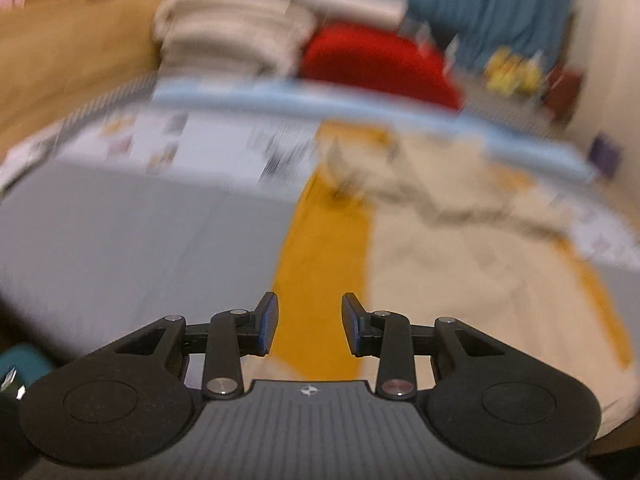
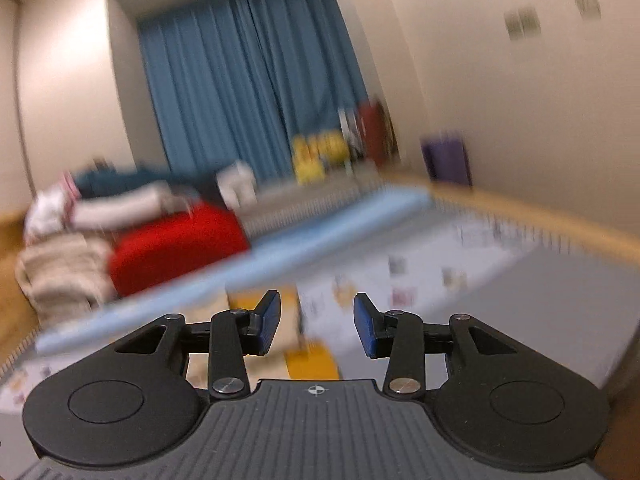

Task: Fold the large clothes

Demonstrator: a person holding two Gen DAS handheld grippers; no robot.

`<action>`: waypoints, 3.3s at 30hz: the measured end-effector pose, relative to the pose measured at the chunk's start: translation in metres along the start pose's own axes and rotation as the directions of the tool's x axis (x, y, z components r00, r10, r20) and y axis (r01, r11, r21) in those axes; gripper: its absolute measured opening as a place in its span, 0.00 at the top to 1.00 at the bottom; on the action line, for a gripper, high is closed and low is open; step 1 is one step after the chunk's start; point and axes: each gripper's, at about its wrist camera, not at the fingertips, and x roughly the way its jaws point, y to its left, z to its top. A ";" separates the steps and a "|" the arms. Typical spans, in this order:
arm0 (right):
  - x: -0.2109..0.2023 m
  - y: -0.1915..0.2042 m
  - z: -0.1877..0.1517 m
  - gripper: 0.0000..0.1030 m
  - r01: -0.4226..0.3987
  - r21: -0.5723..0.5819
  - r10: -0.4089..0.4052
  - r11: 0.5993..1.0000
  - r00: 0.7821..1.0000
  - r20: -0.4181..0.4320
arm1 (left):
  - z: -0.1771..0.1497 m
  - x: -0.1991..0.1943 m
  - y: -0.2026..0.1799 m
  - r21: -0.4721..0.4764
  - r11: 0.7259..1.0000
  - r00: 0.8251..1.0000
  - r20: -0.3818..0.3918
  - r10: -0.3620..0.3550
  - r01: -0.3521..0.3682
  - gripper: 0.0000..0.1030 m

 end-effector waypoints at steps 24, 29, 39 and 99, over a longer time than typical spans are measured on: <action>0.125 -0.012 -0.132 0.59 0.225 -0.125 -0.255 0.966 0.764 -0.593 | -0.019 0.088 0.046 -0.076 0.993 0.956 -0.286 0.069 -0.094 0.63; 0.124 -0.001 -0.131 0.98 0.198 -0.146 -0.246 0.969 0.787 -0.566 | -0.016 0.076 0.043 -0.041 0.997 0.968 -0.246 0.056 -0.069 0.99; 0.113 -0.018 -0.119 0.98 0.238 -0.040 -0.215 0.970 0.775 -0.594 | -0.016 0.080 0.052 -0.116 0.989 0.947 -0.316 0.054 -0.095 0.92; -0.034 -0.008 0.007 1.00 -0.095 0.140 0.138 0.986 0.928 -0.346 | 0.083 -0.116 0.064 0.003 0.935 0.928 -0.121 -0.352 0.355 1.00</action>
